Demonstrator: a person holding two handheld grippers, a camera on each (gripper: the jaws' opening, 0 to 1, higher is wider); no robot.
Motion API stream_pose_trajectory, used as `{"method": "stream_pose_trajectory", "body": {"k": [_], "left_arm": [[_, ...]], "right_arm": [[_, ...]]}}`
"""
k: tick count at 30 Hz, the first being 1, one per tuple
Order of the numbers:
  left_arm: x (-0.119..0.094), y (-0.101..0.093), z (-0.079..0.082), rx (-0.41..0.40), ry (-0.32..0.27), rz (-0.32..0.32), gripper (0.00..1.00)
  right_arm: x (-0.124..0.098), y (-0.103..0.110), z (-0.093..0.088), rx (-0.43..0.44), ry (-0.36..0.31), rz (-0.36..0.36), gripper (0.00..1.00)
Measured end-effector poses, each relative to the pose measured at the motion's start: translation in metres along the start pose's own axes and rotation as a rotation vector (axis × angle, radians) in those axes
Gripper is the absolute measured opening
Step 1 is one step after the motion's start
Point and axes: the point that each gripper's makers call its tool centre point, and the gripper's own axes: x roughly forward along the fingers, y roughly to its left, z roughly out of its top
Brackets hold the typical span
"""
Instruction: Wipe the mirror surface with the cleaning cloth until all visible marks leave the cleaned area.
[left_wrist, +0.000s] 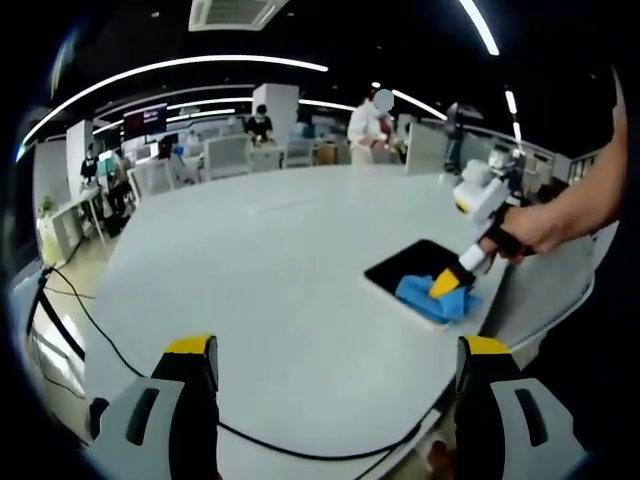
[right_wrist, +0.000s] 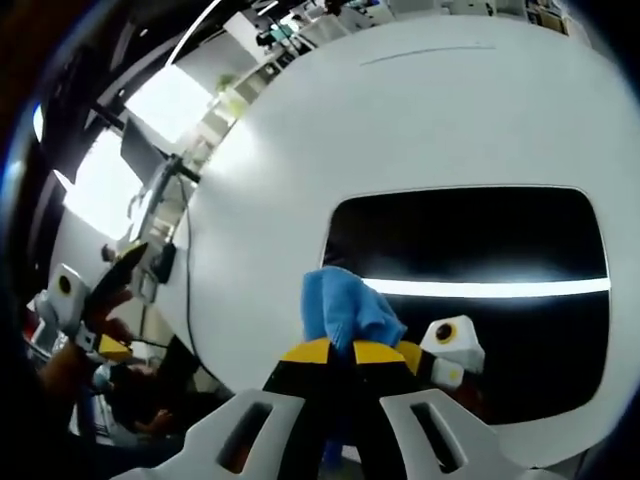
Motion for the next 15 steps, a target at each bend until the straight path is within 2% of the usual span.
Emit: {"method": "stream_pose_trajectory", "body": {"k": [7,15], "left_arm": [[0.0039,-0.0048,0.0015,-0.007,-0.004,0.001,1.00],[0.0051,-0.0100,0.0013,-0.013,-0.003,0.005,1.00]], "right_arm": [[-0.0007,0.0014,-0.0007,-0.062,0.003,0.020,0.02],[0.0013,-0.0001,0.0024,-0.036,0.028,0.011,0.00]]}}
